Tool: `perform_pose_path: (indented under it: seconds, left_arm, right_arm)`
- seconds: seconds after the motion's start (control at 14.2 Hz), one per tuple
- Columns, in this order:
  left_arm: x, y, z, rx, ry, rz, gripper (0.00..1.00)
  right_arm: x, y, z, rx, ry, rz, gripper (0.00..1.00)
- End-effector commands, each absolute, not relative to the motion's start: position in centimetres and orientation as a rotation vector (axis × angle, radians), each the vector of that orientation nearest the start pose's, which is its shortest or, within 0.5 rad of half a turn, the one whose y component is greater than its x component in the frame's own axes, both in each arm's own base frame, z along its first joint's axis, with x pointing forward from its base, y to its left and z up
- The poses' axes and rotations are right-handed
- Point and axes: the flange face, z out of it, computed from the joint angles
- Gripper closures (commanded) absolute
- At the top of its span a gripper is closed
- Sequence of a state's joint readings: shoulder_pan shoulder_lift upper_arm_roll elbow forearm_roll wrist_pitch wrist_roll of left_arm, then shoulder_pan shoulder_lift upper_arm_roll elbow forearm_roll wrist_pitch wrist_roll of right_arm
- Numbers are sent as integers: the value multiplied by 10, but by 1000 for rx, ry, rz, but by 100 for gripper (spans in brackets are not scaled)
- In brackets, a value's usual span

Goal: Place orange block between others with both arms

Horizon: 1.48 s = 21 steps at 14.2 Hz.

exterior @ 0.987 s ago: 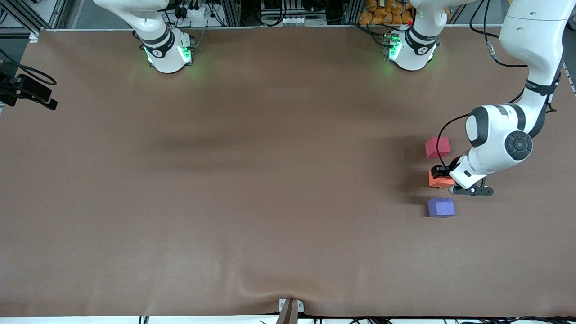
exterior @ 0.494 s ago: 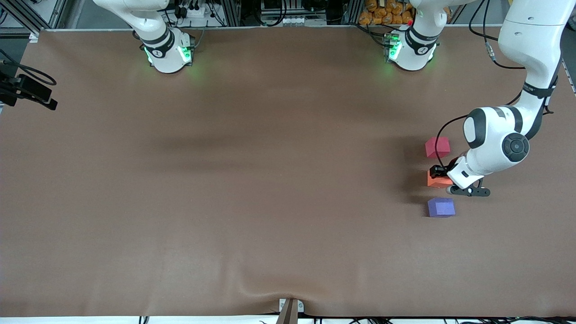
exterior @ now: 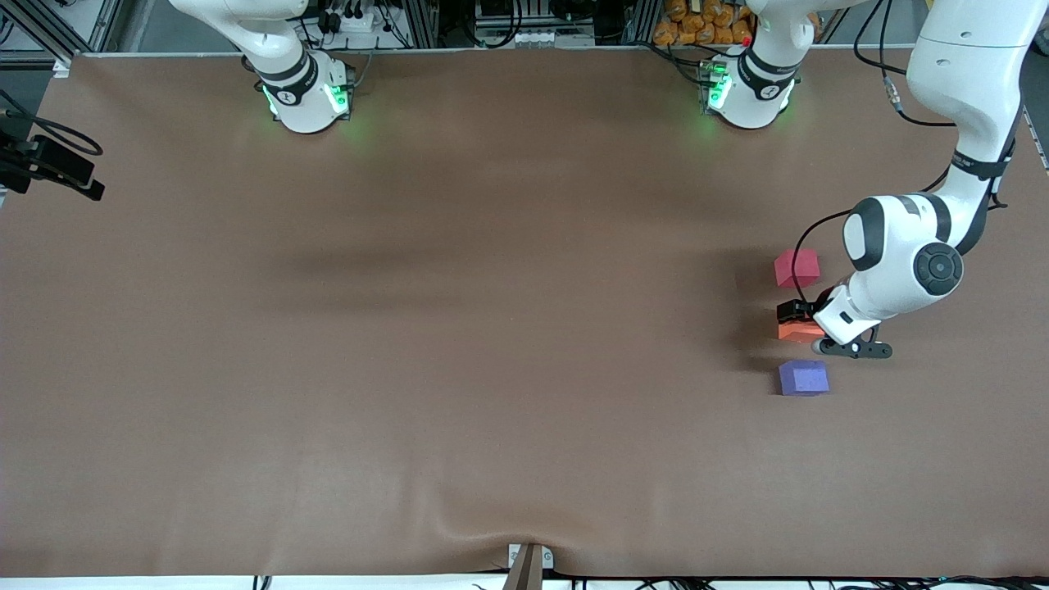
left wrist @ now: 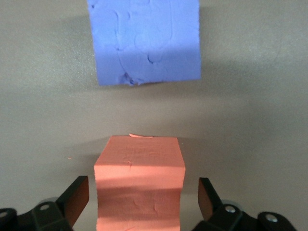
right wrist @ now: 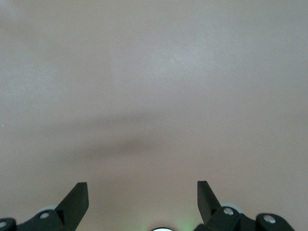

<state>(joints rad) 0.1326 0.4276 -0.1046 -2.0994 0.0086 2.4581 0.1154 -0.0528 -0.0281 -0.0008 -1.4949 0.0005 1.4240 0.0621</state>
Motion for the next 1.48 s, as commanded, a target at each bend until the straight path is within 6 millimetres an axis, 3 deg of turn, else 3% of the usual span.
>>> perform_pose_path:
  seconds: [0.0, 0.21, 0.49, 0.63, 0.85, 0.99, 1.13, 1.41]
  left_arm:
    - [582, 19, 237, -3167, 141, 58, 0]
    - [602, 24, 285, -3163, 128, 62, 0]
    - [637, 31, 388, -3157, 115, 128, 0]
    - [639, 35, 442, -3152, 119, 175, 0]
    - [640, 37, 505, -3149, 129, 173, 0]
    - [635, 31, 527, -3130, 137, 197, 0]
    - [614, 29, 569, -3136, 79, 121, 0]
    - [599, 16, 592, -3135, 75, 92, 0]
  right_arm:
    - [529, -28, 665, -3147, 196, 60, 0]
    - [529, -28, 665, -3147, 196, 60, 0]
    - [529, -28, 665, -3147, 196, 60, 0]
    - [529, -28, 665, -3147, 196, 60, 0]
    - [529, -28, 665, -3147, 196, 63, 0]
    - [529, -28, 665, -3147, 196, 60, 0]
    - [529, -28, 665, -3147, 196, 60, 0]
    - [529, -27, 665, -3148, 193, 60, 0]
